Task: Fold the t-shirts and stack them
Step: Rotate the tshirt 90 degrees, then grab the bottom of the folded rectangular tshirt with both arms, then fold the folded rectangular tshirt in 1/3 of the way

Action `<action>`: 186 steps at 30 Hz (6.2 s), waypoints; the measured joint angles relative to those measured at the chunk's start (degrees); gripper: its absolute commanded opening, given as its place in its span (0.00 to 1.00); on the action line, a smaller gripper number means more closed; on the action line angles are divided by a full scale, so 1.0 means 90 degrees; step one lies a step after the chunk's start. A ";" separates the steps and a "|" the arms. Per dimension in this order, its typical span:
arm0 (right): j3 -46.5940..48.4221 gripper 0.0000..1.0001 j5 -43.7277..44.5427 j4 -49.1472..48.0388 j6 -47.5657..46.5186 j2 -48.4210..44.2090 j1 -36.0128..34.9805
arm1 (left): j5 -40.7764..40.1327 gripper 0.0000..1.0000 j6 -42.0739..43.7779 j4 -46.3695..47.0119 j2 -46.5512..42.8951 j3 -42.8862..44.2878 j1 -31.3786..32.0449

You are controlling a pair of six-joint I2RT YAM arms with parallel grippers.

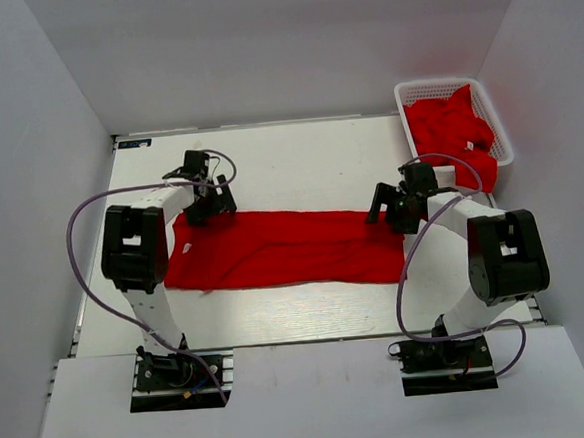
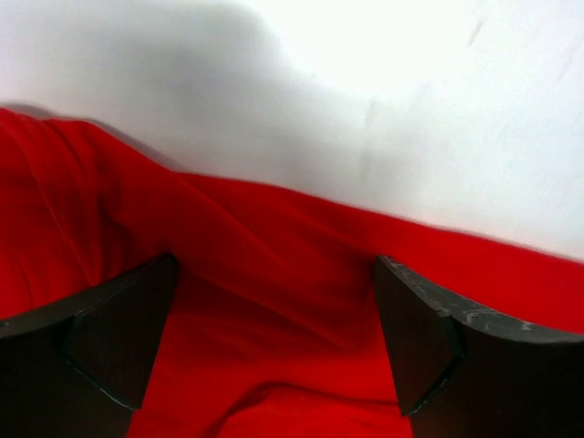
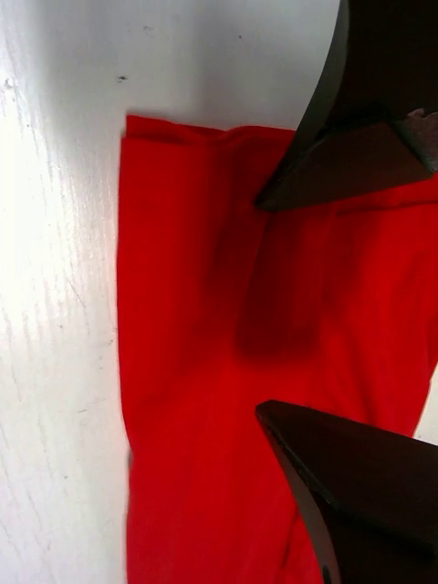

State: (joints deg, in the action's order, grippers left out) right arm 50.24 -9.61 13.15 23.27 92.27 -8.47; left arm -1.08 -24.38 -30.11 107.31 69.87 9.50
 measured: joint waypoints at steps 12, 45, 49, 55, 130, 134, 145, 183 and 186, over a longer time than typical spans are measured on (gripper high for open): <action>-0.0981 0.90 -0.0733 0.0114 -0.0578 -0.0969 -0.1180 | 0.1569 1.00 0.0437 0.0573 0.4707 0.6836 0.0097; 0.1328 0.90 0.1404 0.1566 -0.1132 -0.1226 -0.3789 | 0.1549 1.00 0.0755 0.2722 0.2594 0.5537 0.1292; 0.2980 0.90 0.2135 0.1542 -0.0967 0.0075 -0.3684 | 0.0155 1.00 0.1338 0.2572 -0.0194 0.3820 0.1217; 0.6322 0.90 0.2577 0.1848 -0.0923 0.2764 -0.3534 | -0.1909 1.00 0.0981 0.2089 -0.3524 0.1231 0.1173; -0.1518 0.83 0.1277 0.2373 0.1231 -0.2744 -0.2191 | 0.0714 0.78 0.0024 0.1401 -0.2346 -0.2939 0.4255; -0.1571 0.82 0.0991 0.2178 0.1258 -0.2642 -0.2271 | 0.0617 0.69 -0.0017 0.1508 -0.2239 -0.2897 0.4301; -0.1571 0.46 0.0641 0.1642 0.1207 -0.2030 -0.2416 | 0.0525 0.34 -0.0153 0.1851 -0.1892 -0.2752 0.4398; 0.0498 0.00 0.1892 0.1800 0.0697 -0.1462 -0.2475 | 0.0493 0.00 -0.1107 -0.0121 -0.1197 -0.0044 0.3687; 0.0770 0.00 0.2169 0.1790 0.0622 -0.1124 -0.2458 | 0.0345 0.00 -0.1103 -0.0270 -0.0916 0.0347 0.3410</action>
State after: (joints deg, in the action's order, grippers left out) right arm 57.17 9.91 29.26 28.86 82.15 -30.59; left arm 2.02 -34.30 -32.53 99.07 72.99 40.18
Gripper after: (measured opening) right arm 0.011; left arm 0.019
